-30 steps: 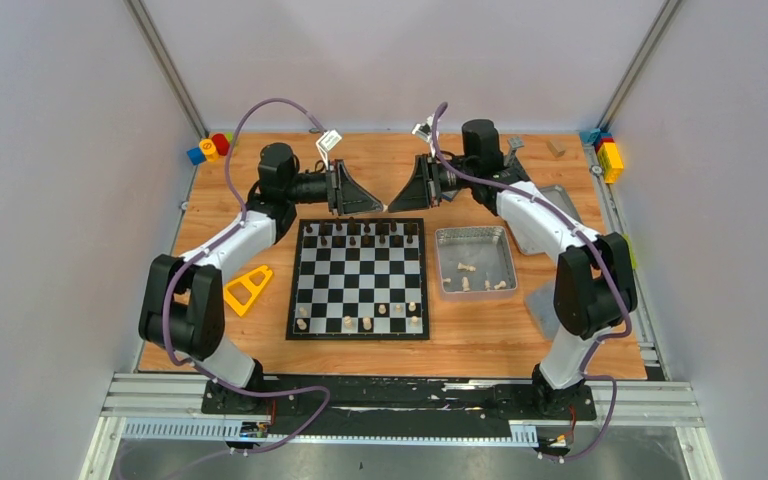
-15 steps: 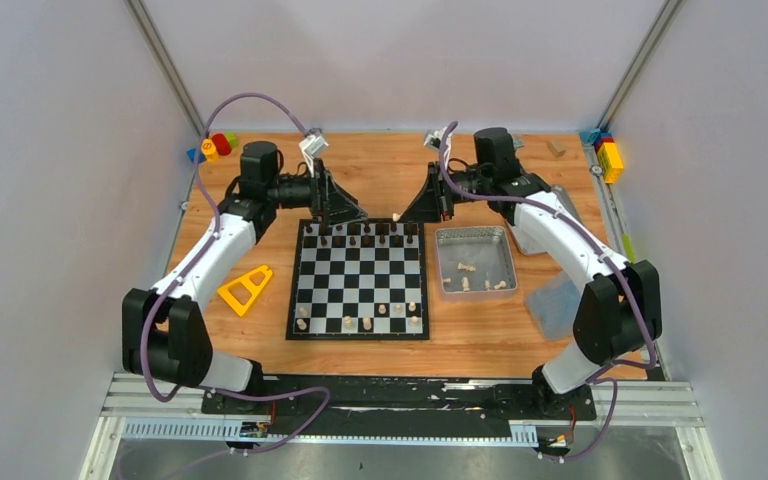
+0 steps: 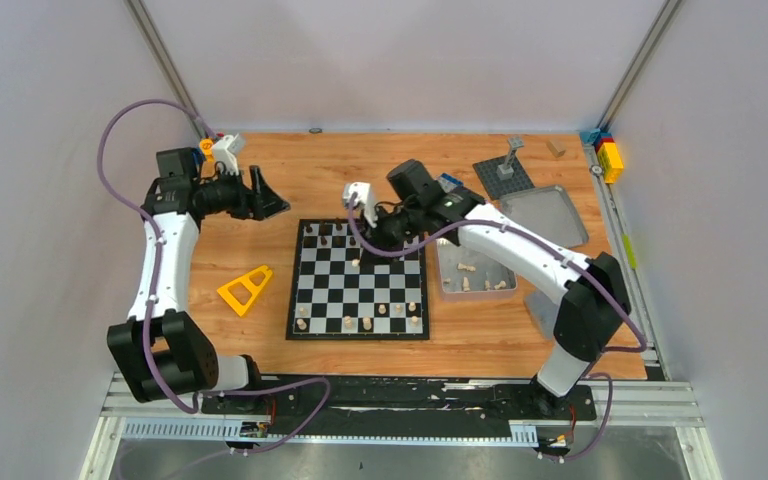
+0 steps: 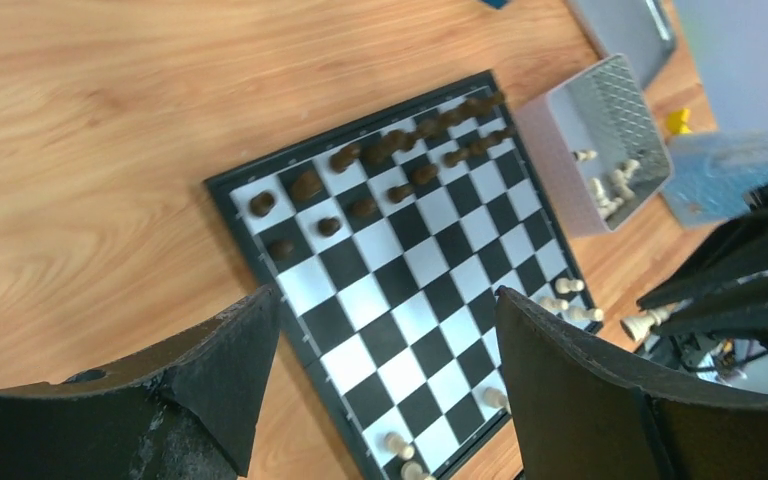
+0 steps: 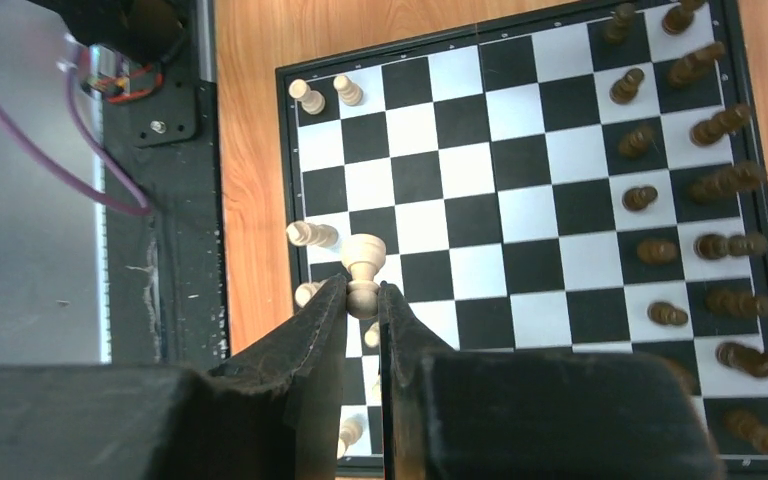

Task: Set up the chess pieces on the board
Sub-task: Place the chess piece on the chessboard.

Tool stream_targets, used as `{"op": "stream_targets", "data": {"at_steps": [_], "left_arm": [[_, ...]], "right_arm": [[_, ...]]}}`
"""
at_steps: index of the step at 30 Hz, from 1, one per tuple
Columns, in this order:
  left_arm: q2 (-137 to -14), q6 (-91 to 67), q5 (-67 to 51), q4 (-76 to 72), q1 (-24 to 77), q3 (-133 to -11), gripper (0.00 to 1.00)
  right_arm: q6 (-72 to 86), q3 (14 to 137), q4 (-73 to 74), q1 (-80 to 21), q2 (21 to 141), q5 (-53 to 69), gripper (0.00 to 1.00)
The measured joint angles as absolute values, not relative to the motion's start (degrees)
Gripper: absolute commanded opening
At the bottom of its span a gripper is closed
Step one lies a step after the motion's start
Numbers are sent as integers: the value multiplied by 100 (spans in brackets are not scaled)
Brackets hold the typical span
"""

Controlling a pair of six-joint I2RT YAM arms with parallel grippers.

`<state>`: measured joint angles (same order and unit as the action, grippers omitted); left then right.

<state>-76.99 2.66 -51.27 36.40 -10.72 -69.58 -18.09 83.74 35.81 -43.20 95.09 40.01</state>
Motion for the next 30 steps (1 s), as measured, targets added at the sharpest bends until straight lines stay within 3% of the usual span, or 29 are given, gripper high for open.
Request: {"op": "stream_targets", "data": {"at_steps": [14,30], "left_arm": [[-7271,650,-4580,4560,-2040,-7028,89],[-7269,655,-4648,4560,-2040,-7028,90]], "right_arm": [[-2825,9835,5297,-5704,11465,1704,0],[-3081,9981,5887,-5811,11802,1157,0]]}}
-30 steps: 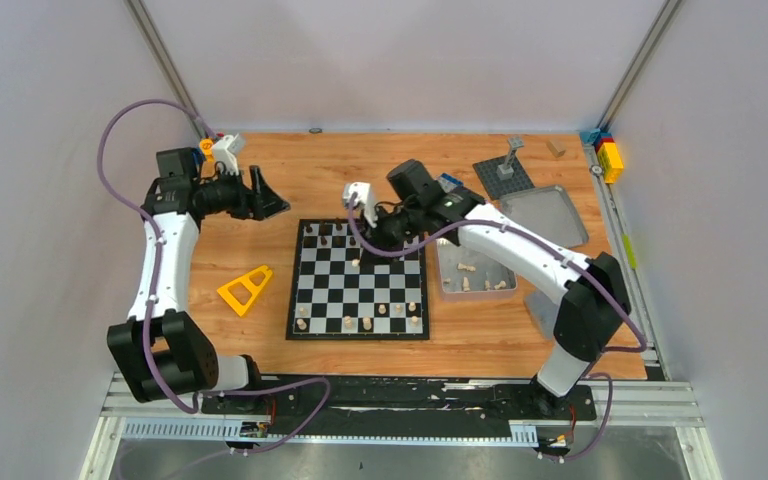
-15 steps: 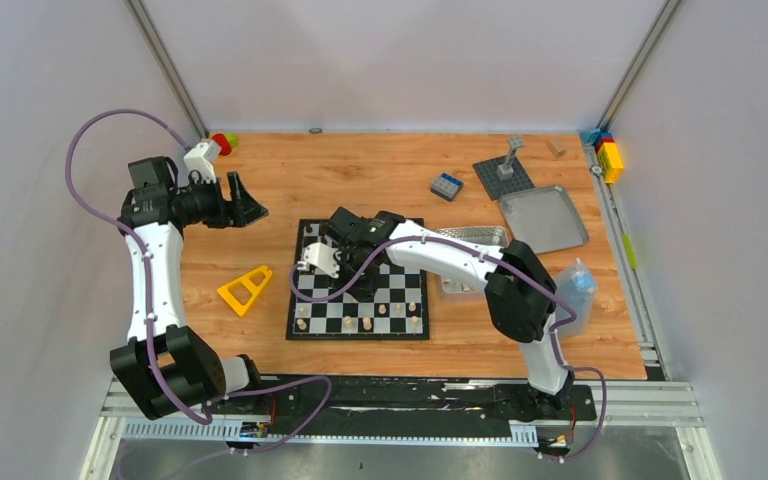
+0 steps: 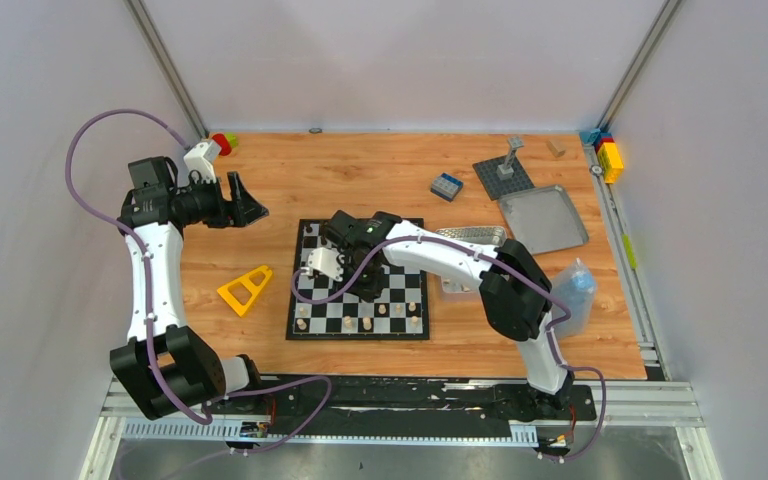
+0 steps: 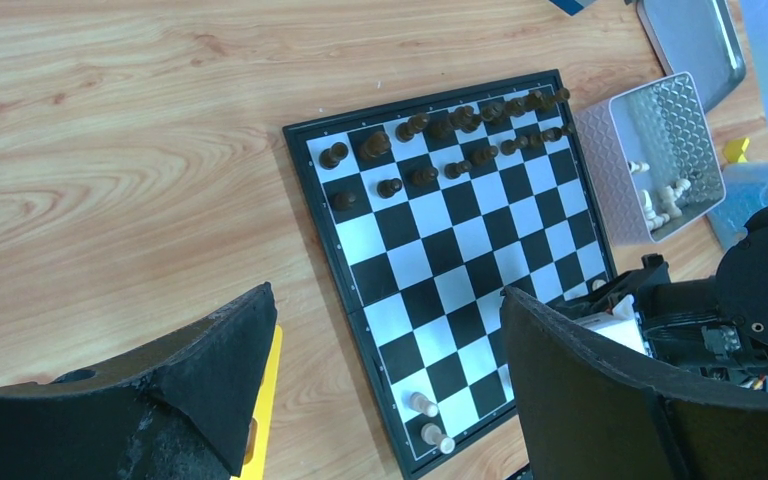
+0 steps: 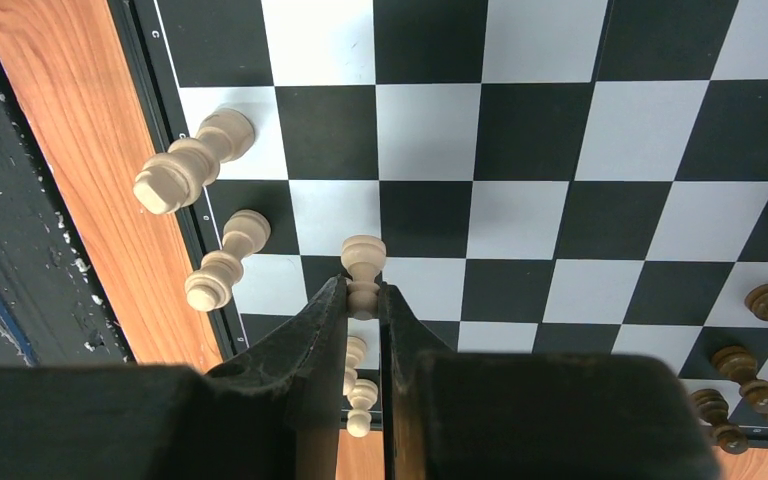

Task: Set up the chess pieces on the board
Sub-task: Place the chess piece on the chessboard.

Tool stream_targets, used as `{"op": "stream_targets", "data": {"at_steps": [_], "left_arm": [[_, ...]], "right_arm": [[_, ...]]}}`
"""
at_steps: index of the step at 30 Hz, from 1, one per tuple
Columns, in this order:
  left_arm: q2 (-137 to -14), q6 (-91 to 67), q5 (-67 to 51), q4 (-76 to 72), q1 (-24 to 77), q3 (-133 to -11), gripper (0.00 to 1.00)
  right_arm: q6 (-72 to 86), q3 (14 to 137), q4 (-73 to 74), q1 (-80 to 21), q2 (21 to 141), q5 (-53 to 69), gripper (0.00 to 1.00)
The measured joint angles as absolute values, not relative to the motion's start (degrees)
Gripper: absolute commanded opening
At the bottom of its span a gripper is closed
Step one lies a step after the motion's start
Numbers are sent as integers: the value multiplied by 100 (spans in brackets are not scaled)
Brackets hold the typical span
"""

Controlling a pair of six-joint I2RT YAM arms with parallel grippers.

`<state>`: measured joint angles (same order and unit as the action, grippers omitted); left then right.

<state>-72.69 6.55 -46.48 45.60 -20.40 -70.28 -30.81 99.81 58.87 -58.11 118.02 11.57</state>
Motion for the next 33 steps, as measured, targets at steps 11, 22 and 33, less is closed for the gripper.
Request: {"op": "stream_targets", "data": {"at_steps": [11,22,33], "left_arm": [[-7269,652,-4692,4558,-2040,-7028,91],[-7269,652,-4740,4556,-2040,-7028,92],[-7269,652,-4757,4556,-2040,-7028,92]], "right_arm": [[-3164,9992,5999,-5913,11979,1160,0],[-3190,10036,6071,-5966,12088,1155,3],[-3229,10068,6119,-6020,12151,1096,8]]}}
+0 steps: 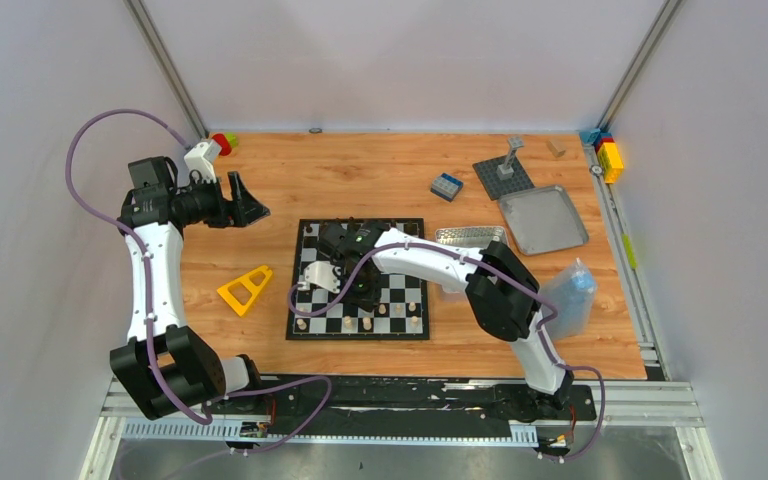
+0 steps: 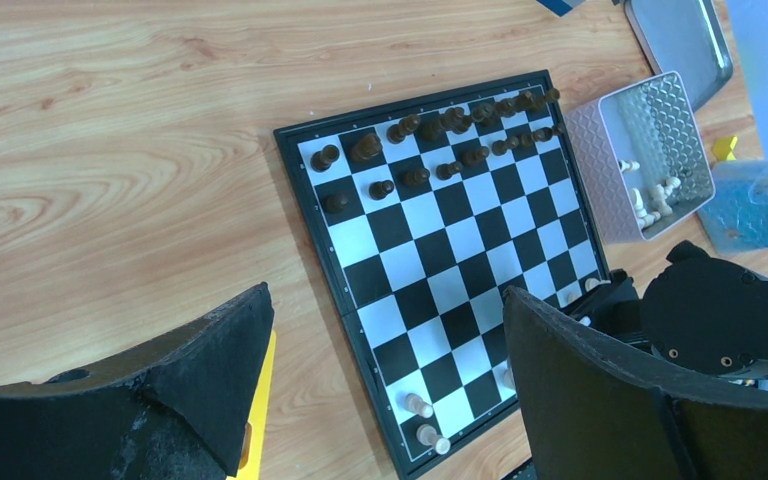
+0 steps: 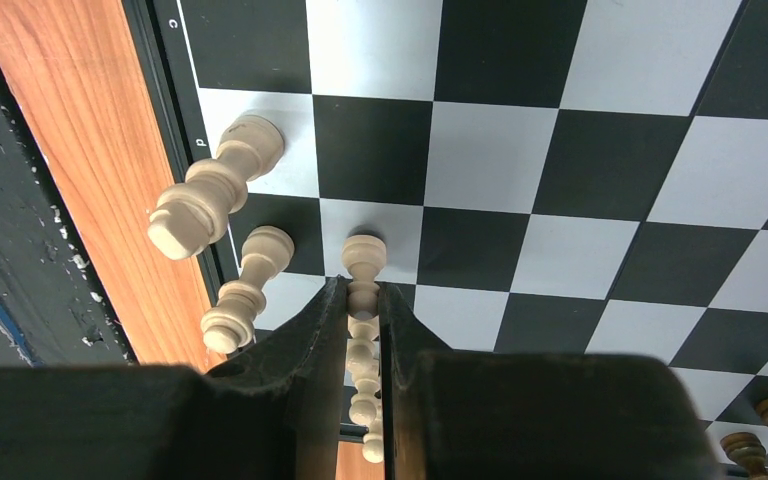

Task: Set up the chess pieces on the board
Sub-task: Place the chess piece on the chessboard.

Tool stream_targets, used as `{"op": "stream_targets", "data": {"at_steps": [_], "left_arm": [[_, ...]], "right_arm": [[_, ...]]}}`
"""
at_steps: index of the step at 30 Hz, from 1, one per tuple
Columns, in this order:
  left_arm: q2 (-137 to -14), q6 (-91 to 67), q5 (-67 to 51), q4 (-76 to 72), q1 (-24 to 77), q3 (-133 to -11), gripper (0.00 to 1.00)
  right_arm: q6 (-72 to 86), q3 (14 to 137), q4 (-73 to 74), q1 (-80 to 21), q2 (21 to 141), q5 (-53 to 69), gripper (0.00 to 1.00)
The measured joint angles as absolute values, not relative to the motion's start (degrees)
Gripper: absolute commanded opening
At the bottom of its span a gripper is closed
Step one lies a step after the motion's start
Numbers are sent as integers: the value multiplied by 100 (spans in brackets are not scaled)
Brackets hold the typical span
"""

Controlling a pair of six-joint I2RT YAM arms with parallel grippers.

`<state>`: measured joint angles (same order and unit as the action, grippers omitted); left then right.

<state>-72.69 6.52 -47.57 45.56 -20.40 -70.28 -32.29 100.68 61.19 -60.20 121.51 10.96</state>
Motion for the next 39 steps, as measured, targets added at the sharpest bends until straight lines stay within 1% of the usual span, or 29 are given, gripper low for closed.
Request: {"op": "stream_targets", "data": {"at_steps": [5,15,26,33,39], "left_arm": [[-7269,652,-4770,4556,-2040,-7028,93],[-7269,655,-4775,4556,-2040,-7028,93],[-7269,657,-4788,4558,-2040,-7028,94],[-7269,657,-4801,4558,-2040,-7028,95],[-7269,659,-4816,4558,-2040,-7028,95]], "right_arm": [[-3232,10088,6152,-6025,12154,1092,13],[-3214,10121,6189,-6031,12173,1074,35],[-3203,10206,6187,-6031,12173,1055,34],[-3159,10206,6189,-6029,12173,1052,39],[-3070,10206,6178,-5920,12149,1090,40]]}}
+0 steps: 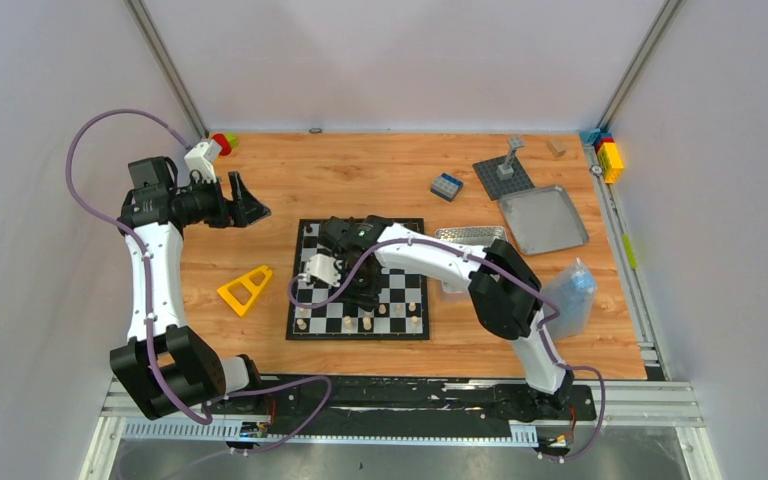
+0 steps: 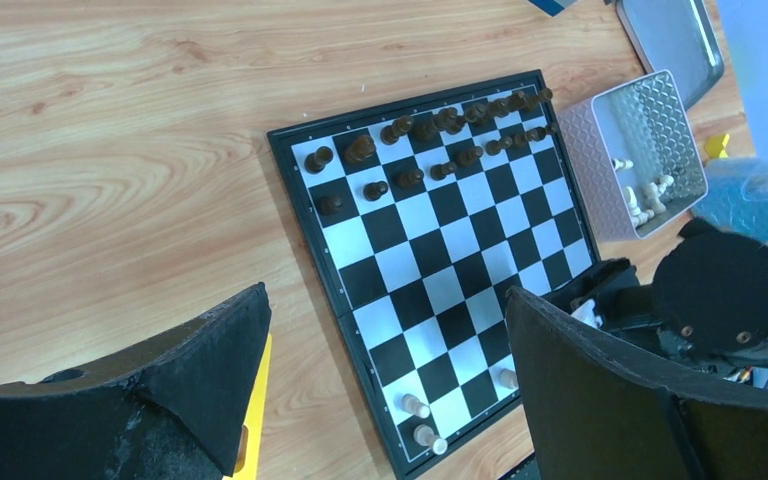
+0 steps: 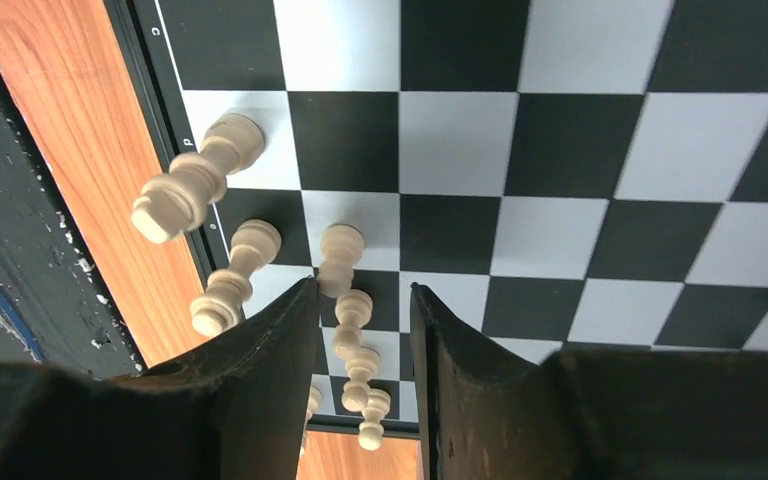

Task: Set up the chess pieces on the board
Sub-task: Place the chess piece on the chessboard.

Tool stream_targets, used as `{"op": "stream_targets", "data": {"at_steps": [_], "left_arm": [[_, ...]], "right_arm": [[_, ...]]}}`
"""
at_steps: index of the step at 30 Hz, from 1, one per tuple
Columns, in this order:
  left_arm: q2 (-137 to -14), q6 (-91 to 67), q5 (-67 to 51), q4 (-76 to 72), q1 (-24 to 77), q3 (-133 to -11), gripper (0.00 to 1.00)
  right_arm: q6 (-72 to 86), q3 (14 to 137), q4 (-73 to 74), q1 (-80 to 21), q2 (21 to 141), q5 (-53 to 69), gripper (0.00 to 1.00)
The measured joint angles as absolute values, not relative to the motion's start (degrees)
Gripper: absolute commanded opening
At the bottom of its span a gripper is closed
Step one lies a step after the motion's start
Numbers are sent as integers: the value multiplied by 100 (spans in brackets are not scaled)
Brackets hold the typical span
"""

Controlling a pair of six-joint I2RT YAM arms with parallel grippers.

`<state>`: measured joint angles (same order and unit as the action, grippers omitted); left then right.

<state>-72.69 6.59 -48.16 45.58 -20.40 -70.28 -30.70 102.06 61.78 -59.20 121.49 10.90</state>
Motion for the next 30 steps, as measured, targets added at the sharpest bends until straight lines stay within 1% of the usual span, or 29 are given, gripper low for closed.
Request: {"op": "stream_targets", "data": {"at_steps": [6,12,17,19,26,30], "left_arm": [[-7269,744,-5028,4550,-2040,-7028,94],[-7269,888,-5275,4532,-2040,-7028,93],[-7258,1057,-5433,4530,-1984,-7028,91],[-7234,1138,-5463,4530,-1894,-7028,91],[-7067,1225,-5548,4355,-1538,-6952,89],[-7028,1214,-5588,4254,-1450,-6849,89]], "right_arm": [[-2897,10206,6045,-5649,11692,1267,42],[-2689,10042,5695,-5054,10728,1616,43],[-2554,9338,5502,-4007,9913,1973,43],[-2539,8860,5384,-3400,9644,2132,43],[-2552,7459,5089,-1841,9290,2381,43],[-2635,6912,4823,-1376,9290,2447,44]]}}
